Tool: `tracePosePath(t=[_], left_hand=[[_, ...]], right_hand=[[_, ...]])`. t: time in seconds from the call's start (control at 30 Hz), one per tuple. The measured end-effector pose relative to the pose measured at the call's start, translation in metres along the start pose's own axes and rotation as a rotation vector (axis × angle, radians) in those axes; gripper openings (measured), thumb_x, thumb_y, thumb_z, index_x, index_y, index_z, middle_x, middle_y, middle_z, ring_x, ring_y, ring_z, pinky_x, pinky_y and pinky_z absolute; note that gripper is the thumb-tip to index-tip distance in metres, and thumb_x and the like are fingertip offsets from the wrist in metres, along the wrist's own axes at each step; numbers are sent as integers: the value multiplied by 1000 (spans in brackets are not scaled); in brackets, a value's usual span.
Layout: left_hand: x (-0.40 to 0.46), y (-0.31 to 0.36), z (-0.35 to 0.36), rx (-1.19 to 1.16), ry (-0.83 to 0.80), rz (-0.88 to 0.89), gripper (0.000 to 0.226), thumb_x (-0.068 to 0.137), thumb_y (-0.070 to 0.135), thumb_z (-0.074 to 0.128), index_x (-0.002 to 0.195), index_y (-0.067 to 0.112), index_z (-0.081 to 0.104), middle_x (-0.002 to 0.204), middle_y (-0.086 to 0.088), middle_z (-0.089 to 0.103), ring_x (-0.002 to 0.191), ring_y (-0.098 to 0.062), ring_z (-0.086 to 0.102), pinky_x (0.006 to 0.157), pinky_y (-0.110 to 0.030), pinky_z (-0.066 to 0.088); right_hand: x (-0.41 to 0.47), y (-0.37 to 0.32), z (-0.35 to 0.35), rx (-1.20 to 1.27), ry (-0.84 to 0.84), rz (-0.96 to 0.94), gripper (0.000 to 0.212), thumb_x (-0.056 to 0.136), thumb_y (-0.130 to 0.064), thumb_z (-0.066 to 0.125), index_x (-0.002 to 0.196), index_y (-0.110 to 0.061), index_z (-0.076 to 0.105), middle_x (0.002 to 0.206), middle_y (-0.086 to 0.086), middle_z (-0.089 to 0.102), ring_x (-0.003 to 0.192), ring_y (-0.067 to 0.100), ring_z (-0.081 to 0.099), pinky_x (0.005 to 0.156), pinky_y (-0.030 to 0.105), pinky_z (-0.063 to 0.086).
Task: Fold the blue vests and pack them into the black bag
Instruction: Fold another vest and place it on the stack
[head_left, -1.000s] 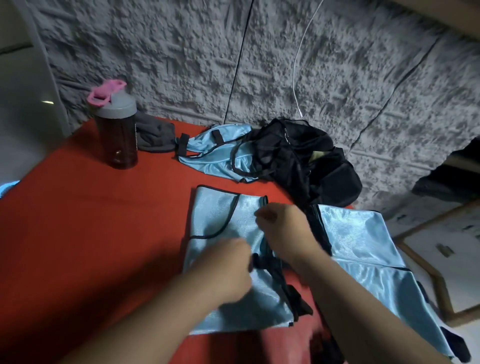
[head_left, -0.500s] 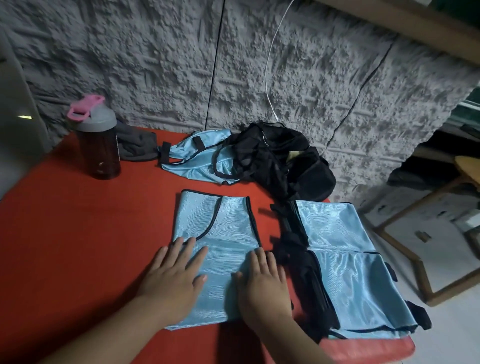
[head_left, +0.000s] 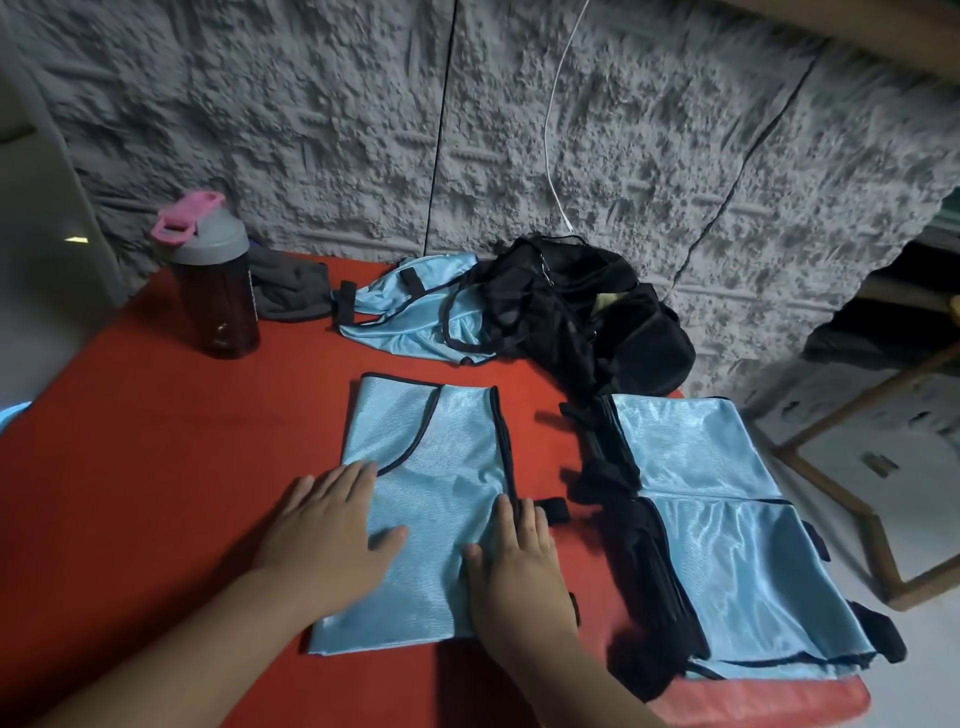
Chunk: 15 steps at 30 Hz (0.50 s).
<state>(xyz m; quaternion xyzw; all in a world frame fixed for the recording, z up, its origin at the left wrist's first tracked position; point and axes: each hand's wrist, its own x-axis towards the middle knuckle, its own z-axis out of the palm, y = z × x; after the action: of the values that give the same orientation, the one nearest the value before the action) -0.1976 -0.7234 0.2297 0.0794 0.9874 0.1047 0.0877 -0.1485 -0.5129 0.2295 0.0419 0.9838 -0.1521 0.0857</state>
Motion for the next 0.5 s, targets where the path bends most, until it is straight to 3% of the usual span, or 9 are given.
tracePosePath(t=[0.1,0.27,0.37,0.43,0.5], left_hand=[[-4,-16,0,27,18,-20,110,68,78,-2,162,19,5,169,5,6,155,-10,2,126,-39,1],[-11,-22,18,103,55,-1,96,79,74,-1,162,25,0,170,4,-3,156,-20,-5,125,-49,0],[-13,-21,26,168,132,64,72,91,66,23,157,36,30,166,-2,24,154,-30,15,117,-66,15],[-11,-17,22,190,204,134,64,92,59,33,151,36,40,163,-5,32,153,-33,18,115,-68,11],[-9,-6,15,174,254,209,63,90,47,36,150,31,44,163,-6,32,153,-32,18,116,-64,6]], right_hand=[[0,-11,6,-18,2,-28,75,104,-55,26,162,-16,-1,170,12,1,157,26,-7,127,36,-2],[-4,-6,1,-105,-15,0,82,96,-66,20,162,-21,1,170,11,3,157,25,-2,127,39,3],[-4,-5,-11,-139,-37,-17,95,76,-66,9,160,-22,15,167,17,15,155,29,11,125,43,12],[-1,-12,-18,-122,17,-39,90,77,-55,14,157,-18,29,163,24,22,152,34,21,125,42,17],[8,-24,-20,-103,167,-157,77,79,-43,27,145,-11,50,152,27,43,142,38,42,120,44,34]])
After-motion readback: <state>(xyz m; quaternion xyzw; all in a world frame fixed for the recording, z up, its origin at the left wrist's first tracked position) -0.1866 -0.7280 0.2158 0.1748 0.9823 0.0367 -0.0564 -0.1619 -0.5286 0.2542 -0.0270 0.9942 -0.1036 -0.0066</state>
